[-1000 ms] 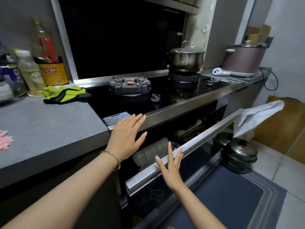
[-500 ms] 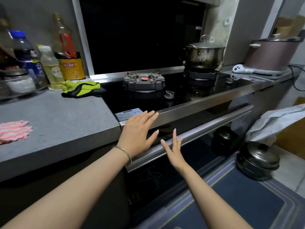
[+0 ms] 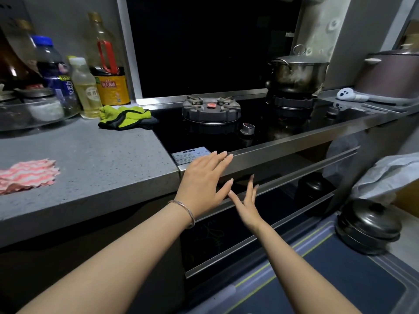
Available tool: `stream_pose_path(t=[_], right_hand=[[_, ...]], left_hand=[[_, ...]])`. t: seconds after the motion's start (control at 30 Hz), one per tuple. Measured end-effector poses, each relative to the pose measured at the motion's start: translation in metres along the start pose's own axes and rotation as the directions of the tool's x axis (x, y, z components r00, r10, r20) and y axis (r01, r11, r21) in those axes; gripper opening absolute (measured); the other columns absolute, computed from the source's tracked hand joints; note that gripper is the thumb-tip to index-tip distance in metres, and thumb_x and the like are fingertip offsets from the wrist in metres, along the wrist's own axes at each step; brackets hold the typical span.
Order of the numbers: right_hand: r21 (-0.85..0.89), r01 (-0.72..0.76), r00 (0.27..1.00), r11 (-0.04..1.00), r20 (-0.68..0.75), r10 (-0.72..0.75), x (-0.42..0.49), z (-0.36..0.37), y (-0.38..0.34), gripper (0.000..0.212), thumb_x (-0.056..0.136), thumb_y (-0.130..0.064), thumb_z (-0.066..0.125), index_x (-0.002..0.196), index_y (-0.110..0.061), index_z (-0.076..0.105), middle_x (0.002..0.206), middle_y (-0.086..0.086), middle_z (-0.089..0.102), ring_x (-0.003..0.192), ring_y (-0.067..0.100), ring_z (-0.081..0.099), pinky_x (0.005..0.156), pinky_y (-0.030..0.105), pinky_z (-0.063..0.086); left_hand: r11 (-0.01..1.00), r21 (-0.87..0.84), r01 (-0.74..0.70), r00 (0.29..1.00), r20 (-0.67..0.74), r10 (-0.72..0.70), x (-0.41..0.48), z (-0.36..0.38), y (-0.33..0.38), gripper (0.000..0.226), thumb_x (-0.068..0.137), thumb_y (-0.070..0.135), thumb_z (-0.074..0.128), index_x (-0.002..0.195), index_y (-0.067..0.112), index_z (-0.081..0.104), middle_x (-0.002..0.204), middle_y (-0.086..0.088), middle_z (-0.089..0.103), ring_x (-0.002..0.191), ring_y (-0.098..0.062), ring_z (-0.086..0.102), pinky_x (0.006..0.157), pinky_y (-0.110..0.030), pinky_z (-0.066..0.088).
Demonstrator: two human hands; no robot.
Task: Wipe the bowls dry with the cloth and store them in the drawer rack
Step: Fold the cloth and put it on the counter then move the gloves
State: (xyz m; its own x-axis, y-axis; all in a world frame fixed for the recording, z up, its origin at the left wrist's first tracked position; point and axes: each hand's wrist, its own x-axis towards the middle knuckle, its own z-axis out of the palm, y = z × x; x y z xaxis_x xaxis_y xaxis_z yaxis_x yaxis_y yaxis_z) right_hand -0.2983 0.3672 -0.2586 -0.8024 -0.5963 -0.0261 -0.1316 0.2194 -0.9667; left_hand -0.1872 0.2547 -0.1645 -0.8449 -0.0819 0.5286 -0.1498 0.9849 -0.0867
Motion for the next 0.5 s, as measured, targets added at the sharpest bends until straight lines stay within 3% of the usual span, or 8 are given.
stream_pose_path(t=[0.13,0.27,0.4,0.5], right_hand=[[-0.052,0.009,1.0,0.999,-0.01,-0.01,-0.005,-0.008,-0.003,0.09,0.088,-0.05,0.055,0.145,-0.044,-0.014,0.154,-0.003,-0.03,0.146,0.025,-0.006,0.114,0.045,0.015],[-0.074,0.141,0.978,0.987,-0.142,-0.151,-0.019,-0.016,-0.018,0.084,0.088,-0.045,0.058,0.147,-0.044,-0.002,0.154,-0.013,-0.025,0.146,0.019,-0.002,0.112,0.044,0.02],[-0.173,0.301,0.909,0.938,-0.247,-0.337,-0.036,-0.028,-0.051,0.079,0.087,-0.047,0.058,0.145,-0.048,0.005,0.152,-0.025,-0.017,0.143,0.01,0.004,0.114,0.055,0.021],[-0.267,0.404,0.852,0.875,-0.237,-0.466,-0.047,-0.024,-0.086,0.077,0.085,-0.05,0.057,0.145,-0.048,0.008,0.152,-0.027,-0.015,0.138,0.002,0.005,0.113,0.058,0.018]], left_hand=[[1.0,-0.019,-0.021,0.998,0.05,0.022,-0.003,-0.007,0.0,0.064,0.094,0.052,0.028,0.148,0.019,0.031,0.152,0.0,0.035,0.141,-0.018,0.03,0.114,-0.033,0.021],[0.994,-0.09,-0.066,0.984,0.157,0.08,-0.002,-0.017,-0.004,0.064,0.098,0.05,0.033,0.152,0.024,0.012,0.16,0.004,0.008,0.147,-0.012,0.002,0.118,-0.029,0.004],[0.983,-0.185,-0.013,0.995,0.098,0.032,-0.007,-0.042,-0.015,0.056,0.098,0.045,0.038,0.149,0.026,0.025,0.158,0.006,0.019,0.146,-0.01,0.008,0.117,-0.028,0.006],[0.982,-0.183,0.053,0.995,0.092,-0.036,-0.021,-0.066,-0.041,0.053,0.098,0.043,0.039,0.147,0.026,0.031,0.156,0.007,0.025,0.145,-0.011,0.015,0.117,-0.028,0.008]])
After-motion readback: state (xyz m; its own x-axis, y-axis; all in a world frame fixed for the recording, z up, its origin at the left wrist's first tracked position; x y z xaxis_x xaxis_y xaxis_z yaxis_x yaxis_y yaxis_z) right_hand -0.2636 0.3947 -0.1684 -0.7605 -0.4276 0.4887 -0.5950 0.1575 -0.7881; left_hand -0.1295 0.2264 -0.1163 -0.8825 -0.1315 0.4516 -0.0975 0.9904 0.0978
